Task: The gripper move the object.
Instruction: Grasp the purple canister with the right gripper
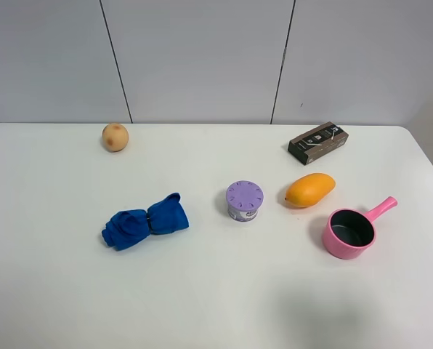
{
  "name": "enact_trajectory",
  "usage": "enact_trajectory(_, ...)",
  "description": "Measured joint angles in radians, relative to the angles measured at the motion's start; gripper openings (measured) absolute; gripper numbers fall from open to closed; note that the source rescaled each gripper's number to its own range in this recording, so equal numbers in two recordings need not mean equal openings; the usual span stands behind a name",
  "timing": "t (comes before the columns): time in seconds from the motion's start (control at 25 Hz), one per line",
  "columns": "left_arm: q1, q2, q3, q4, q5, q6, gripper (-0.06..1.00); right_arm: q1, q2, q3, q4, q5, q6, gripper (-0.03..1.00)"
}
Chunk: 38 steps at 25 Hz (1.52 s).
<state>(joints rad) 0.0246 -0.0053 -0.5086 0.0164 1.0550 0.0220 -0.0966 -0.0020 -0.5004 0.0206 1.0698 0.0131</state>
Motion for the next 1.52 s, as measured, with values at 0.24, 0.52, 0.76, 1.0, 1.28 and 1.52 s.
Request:
enact_trajectory(0.24,0.0,0.0,0.0,0.0,0.0,-0.001,1.0,0.0,0.0,0.0,0.0,0.0,0.0,0.7)
enact_trajectory(0.52,0.0,0.0,0.0,0.0,0.0,-0.001,1.0,0.0,0.0,0.0,0.0,0.0,0.0,0.7)
enact_trajectory(0.76,0.0,0.0,0.0,0.0,0.0,0.0,1.0,0.0,0.0,0.0,0.0,0.0,0.0,0.7)
enact_trajectory(1.0,0.0,0.0,0.0,0.0,0.0,0.0,1.0,0.0,0.0,0.0,0.0,0.0,0.0,0.7)
enact_trajectory(1.28,0.0,0.0,0.0,0.0,0.0,-0.001,1.0,0.0,0.0,0.0,0.0,0.0,0.0,0.7)
enact_trajectory(1.52,0.0,0.0,0.0,0.0,0.0,-0.001,1.0,0.0,0.0,0.0,0.0,0.0,0.0,0.7)
